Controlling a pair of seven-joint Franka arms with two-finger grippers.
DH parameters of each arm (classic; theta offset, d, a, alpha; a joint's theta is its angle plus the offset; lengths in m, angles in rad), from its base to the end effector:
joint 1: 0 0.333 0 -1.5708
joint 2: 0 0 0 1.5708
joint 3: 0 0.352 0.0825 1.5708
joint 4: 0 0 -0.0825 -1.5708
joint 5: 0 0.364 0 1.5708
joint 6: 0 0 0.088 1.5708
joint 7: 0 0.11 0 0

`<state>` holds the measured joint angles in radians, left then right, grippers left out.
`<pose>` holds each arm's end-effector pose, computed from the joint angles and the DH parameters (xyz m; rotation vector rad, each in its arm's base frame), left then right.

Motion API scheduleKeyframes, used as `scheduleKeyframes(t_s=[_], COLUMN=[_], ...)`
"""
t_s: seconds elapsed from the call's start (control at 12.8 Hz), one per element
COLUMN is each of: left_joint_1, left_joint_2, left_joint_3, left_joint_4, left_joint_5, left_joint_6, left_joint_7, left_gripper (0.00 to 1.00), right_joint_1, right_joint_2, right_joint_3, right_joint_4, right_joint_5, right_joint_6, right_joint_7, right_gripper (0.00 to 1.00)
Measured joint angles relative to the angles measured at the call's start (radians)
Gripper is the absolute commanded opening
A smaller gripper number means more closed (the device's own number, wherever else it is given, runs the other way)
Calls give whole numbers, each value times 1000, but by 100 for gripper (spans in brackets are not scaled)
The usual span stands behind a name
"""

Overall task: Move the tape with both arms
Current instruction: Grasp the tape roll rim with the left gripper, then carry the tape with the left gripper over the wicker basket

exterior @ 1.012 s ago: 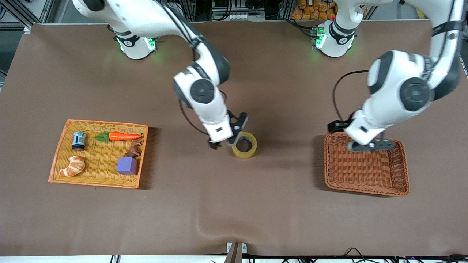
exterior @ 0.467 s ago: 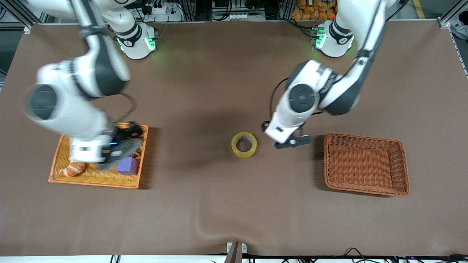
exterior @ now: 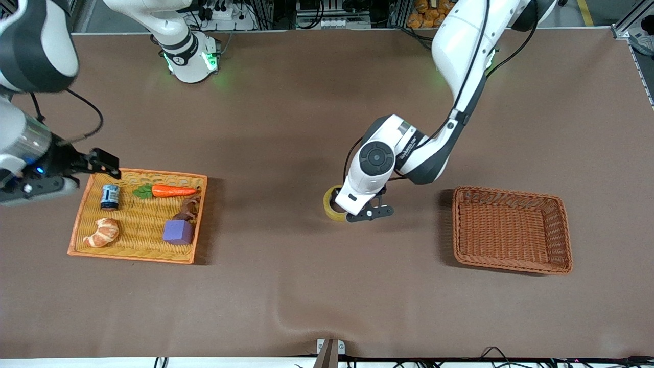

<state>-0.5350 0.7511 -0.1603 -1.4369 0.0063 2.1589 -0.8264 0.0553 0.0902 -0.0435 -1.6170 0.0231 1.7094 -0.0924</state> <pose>0.5770 -0.4476 0.2831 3.0661 0.2596 -0.1334 0.5739 0.0102 0.5986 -3.1187 -0.1580 -0.0048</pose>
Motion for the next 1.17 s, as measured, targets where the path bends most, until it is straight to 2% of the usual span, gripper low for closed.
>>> scheduleKeyframes(t_s=[0.08, 0.16, 0.39, 0.54, 0.62, 0.93, 1.17], left_joint_1=[-6, -10, -20, -27, -27, -11, 82], left_joint_2=[15, 26, 45, 57, 64, 63, -35], left_joint_3=[0, 0, 1, 2, 3, 16, 24], left_joint_4=[1, 1, 1, -1, 0, 13, 42], left_joint_5=[0, 1, 2, 3, 3, 3, 11], left_joint_6=[7, 10, 10, 9, 10, 8, -95], left_joint_7=[0, 0, 0, -2, -3, -21, -23], left_gripper=[88, 69, 27, 3, 0, 0, 0], right_joint_1=[-12, -25, -58, -72, -80, -88, -88], right_joint_2=[-21, -36, -54, -60, -61, -72, -80], right_joint_3=[1, 2, 4, 6, 9, 15, 16], right_joint_4=[-3, -4, -5, -5, -5, -2, -2], right_joint_5=[-2, -3, -3, -3, -3, -3, -3], right_joint_6=[-20, -38, -66, -86, -95, -116, -127], right_joint_7=[27, 40, 47, 51, 51, 53, 60], right_gripper=[100, 100, 100, 100, 100, 100, 100])
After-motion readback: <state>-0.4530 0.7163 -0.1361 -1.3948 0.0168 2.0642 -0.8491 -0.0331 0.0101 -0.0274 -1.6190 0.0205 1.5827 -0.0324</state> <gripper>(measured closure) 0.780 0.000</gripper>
